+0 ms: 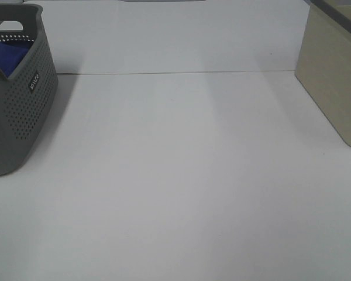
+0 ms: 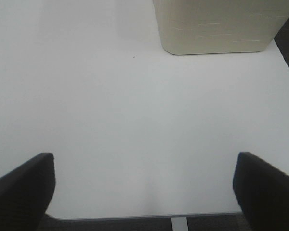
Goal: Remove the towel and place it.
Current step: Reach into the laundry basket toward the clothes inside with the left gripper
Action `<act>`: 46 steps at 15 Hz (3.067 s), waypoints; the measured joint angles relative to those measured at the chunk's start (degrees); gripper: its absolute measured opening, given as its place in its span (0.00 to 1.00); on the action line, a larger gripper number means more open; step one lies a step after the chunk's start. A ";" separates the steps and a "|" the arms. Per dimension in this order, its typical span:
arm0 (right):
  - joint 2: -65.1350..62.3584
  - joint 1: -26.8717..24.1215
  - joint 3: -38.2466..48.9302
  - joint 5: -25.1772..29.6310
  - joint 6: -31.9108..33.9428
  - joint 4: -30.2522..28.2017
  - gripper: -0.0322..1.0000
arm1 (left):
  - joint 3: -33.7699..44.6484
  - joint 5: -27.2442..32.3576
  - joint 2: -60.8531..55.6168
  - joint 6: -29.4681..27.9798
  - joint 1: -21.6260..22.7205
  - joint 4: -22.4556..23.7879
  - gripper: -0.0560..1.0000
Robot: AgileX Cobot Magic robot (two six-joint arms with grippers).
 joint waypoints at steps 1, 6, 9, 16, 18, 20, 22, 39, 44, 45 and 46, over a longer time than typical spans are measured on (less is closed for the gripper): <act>0.00 0.00 0.00 0.00 0.00 0.00 0.97 | 0.00 0.00 0.00 0.00 0.00 0.00 0.99; 0.00 0.00 0.00 0.00 0.00 0.00 0.97 | 0.00 0.00 0.00 0.00 0.00 0.00 0.99; 0.00 0.00 0.00 0.00 0.00 0.00 0.97 | 0.00 0.00 0.00 0.00 0.00 0.00 0.99; 0.00 0.00 0.00 0.00 0.00 0.00 0.97 | 0.00 0.00 0.00 0.00 0.00 0.00 0.99; 0.00 0.00 0.00 0.00 0.00 0.00 0.97 | 0.00 0.00 0.00 0.00 0.00 0.00 0.99; 0.00 0.00 0.00 0.00 0.00 0.00 0.97 | 0.00 0.00 0.00 0.00 0.00 0.00 0.99; 0.00 0.00 0.00 0.00 0.00 0.00 0.97 | 0.00 0.00 0.00 0.00 0.00 0.00 0.99; 0.00 0.00 0.00 0.00 0.00 0.00 0.97 | 0.00 0.00 0.00 0.00 0.00 0.00 0.99; 0.00 0.00 0.00 0.00 0.00 0.00 0.97 | 0.00 0.00 0.00 0.00 0.00 0.00 0.99; 0.00 0.00 0.00 0.00 0.00 0.00 0.97 | 0.00 0.00 0.00 0.00 0.00 0.00 0.99; 0.00 0.00 0.00 0.00 0.00 0.00 0.97 | 0.00 0.00 0.00 0.00 0.00 0.00 0.99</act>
